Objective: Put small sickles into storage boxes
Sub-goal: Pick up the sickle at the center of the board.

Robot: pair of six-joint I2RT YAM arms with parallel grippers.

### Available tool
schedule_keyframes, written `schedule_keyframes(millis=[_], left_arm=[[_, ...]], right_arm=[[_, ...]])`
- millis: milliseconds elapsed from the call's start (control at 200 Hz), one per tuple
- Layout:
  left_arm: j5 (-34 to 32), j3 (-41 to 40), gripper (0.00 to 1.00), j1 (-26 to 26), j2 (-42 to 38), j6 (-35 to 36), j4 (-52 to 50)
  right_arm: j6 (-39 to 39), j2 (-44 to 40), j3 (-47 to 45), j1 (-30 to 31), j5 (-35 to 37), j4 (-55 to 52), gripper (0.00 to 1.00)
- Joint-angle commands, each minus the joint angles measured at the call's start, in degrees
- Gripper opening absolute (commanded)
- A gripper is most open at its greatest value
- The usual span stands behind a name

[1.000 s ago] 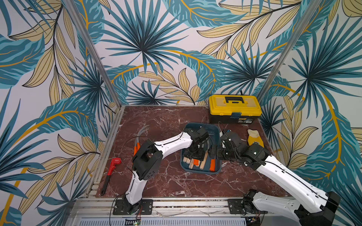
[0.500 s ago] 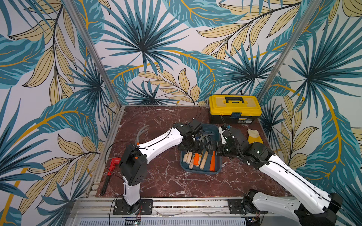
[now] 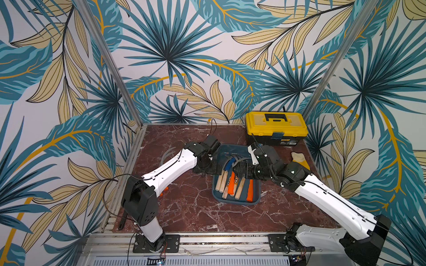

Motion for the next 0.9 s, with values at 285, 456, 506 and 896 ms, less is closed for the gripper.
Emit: schedule_keyframes(millis=[285,456,506,896], left_arm=[[-1.81,-6.0,0.99,7.16,-5.47,1.82,-0.5],[-1.14,-8.7,0.99,10.91,-6.72,2.51,-0.51],[-0.86,-9.58,0.99,12.27,-7.02,2.53,-0.34],[-0.4,-14.45,0.99,21.76,-6.6,3.09,-0.2]], right_arm=[[-1.71,6.42,2.63,1.13,-5.02,4.9,1.0],[-1.97,9.55,3.8,1.63,-6.64,6.99,1.0],[-2.04,10.55,4.4,1.75,-7.23,7.46,0.99],[-3.12,17.23,7.02,2.58,-11.8,12.23,0.99]])
